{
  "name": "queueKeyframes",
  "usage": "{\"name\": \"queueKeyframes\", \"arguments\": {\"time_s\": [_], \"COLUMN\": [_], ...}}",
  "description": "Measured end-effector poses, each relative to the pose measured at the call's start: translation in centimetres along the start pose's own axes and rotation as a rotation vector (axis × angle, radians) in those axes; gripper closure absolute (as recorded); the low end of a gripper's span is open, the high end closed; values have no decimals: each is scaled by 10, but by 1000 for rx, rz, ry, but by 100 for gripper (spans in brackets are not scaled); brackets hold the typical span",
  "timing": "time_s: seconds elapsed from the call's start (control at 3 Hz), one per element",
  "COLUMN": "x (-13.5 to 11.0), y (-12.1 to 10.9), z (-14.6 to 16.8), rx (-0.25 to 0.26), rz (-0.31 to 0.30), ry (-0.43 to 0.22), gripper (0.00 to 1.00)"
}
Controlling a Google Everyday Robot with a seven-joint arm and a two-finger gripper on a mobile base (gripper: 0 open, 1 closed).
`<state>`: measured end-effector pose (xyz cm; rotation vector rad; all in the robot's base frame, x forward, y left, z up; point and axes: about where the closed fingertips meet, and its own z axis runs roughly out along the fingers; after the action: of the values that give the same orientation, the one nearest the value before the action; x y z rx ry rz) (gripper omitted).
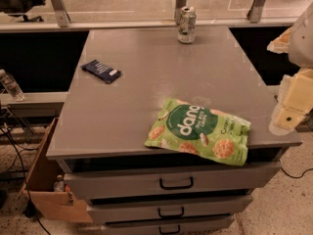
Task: Pick rxbar blueberry
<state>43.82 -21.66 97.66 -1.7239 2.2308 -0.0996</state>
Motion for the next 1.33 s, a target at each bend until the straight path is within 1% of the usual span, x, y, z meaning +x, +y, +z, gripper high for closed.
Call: {"name": "queueKeyframes", "arguments": {"time_s": [0.33, 0.67, 1.0, 1.33], "x": [0, -39, -111, -190], "y": [0, -12, -29, -40], "z": [0, 26, 67, 99], "rx": [0, -36, -73, -94], "rz": [0, -37, -100, -153], "ry": [0, -82, -193, -307], "gripper": [0, 0, 0, 0]}}
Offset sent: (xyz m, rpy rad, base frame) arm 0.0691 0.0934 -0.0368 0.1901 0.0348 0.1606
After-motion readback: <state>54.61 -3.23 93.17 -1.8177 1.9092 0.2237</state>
